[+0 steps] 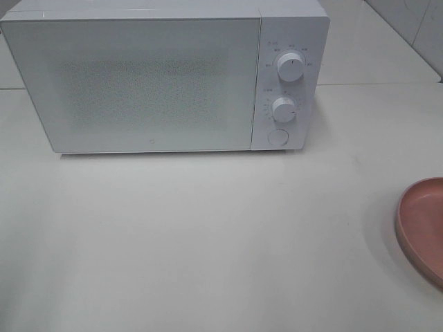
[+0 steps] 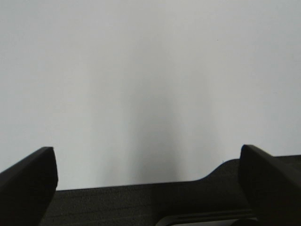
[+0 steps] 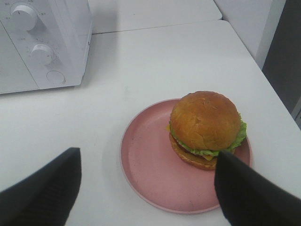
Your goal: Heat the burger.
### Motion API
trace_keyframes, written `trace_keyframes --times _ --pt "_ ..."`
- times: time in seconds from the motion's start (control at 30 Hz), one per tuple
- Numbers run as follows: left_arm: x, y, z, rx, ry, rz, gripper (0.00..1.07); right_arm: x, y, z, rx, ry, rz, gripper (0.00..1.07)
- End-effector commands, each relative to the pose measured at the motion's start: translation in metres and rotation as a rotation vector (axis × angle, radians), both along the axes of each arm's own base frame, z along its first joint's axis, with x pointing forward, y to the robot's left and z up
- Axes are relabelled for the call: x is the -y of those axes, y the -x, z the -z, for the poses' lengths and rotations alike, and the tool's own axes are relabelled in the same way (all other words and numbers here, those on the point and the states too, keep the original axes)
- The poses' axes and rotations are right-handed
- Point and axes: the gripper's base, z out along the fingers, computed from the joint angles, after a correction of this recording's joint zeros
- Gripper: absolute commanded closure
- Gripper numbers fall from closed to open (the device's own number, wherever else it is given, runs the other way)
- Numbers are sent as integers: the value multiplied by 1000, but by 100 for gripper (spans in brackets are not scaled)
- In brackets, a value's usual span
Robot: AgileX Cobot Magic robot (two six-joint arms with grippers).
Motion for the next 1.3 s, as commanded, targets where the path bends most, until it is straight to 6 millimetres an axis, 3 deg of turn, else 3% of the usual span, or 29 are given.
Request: trace_keyframes --times 0.03,0.27,0.57,1.3 --pt "0 9 -3 70 3 -13 10 1 4 0 31 6 6 32" --pt "0 31 -9 219 4 -12 10 1 4 0 31 6 6 32" --pt "1 77 -12 506 1 -11 10 1 4 0 31 6 6 32" --pt "1 76 -13 507 -4 -13 11 1 4 0 32 8 7 32"
